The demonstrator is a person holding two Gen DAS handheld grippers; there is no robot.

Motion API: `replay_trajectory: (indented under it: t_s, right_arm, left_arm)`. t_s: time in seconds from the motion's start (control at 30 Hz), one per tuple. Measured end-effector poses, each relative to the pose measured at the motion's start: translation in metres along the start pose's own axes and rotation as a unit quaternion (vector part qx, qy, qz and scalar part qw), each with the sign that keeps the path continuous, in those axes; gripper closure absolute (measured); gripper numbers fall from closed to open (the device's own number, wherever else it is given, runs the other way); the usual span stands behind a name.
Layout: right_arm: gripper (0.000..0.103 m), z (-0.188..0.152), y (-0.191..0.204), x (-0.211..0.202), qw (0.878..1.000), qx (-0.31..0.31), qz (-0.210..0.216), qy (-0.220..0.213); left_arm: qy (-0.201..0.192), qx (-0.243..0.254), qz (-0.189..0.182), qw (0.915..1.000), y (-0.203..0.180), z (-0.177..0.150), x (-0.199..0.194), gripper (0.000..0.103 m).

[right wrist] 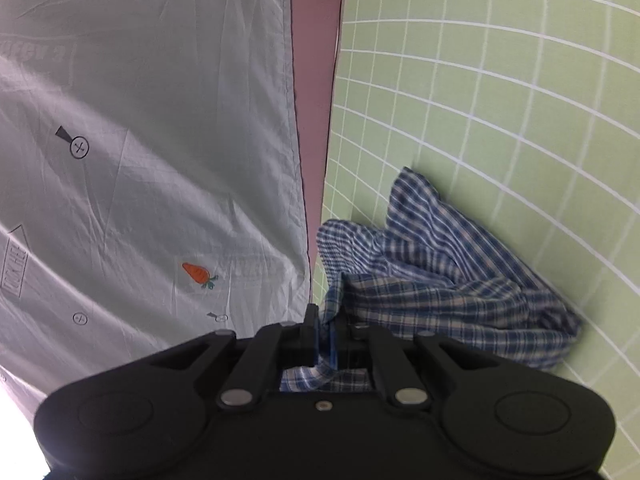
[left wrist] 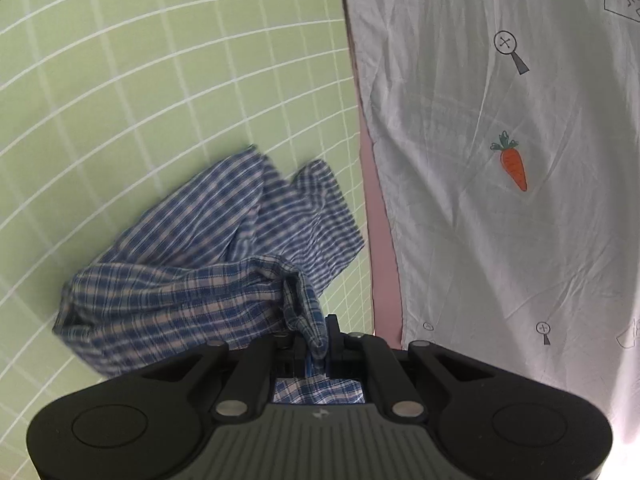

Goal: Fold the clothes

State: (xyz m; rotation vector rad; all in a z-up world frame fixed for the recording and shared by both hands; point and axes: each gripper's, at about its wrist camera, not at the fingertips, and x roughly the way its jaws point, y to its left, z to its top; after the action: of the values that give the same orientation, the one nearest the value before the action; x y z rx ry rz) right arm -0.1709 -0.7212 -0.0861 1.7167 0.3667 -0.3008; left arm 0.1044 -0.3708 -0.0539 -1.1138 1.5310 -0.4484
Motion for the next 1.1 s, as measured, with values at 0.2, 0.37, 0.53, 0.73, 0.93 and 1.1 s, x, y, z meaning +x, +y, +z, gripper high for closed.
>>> replay_trajectory:
  t_s: [0.2,0.37,0.53,0.73,0.93,1.1]
  right_arm:
    - [0.057,0.046,0.020,0.047,0.995,-0.090,-0.021,-0.036]
    - [0.035,0.035,0.032,0.045,0.965,-0.242,-0.090,-0.055]
    - [0.033,0.011,0.024,0.051,0.934,-0.331,-0.129,-0.034]
    - [0.045,-0.015,0.026,0.071,0.887,-0.434,-0.157,-0.026]
    - [0.066,-0.021,0.025,0.087,0.878,-0.453,-0.151,-0.001]
    - [0.102,-0.023,0.041,0.055,0.880,-0.457,-0.114,-0.064]
  left_arm:
    - [-0.071,0.093,0.067,0.9908,-0.037,0.045,0.040,0.058]
    - [-0.131,0.213,0.110,0.9620,-0.038,0.030,0.022,0.028]
    - [-0.133,0.298,0.222,0.9185,-0.017,0.013,0.029,0.028]
    - [-0.117,0.359,0.273,0.8847,-0.008,-0.009,0.048,0.026]
    - [-0.120,0.396,0.305,0.8576,-0.011,-0.020,0.063,0.023]
    - [-0.127,0.397,0.310,0.8542,-0.014,-0.018,0.065,0.023]
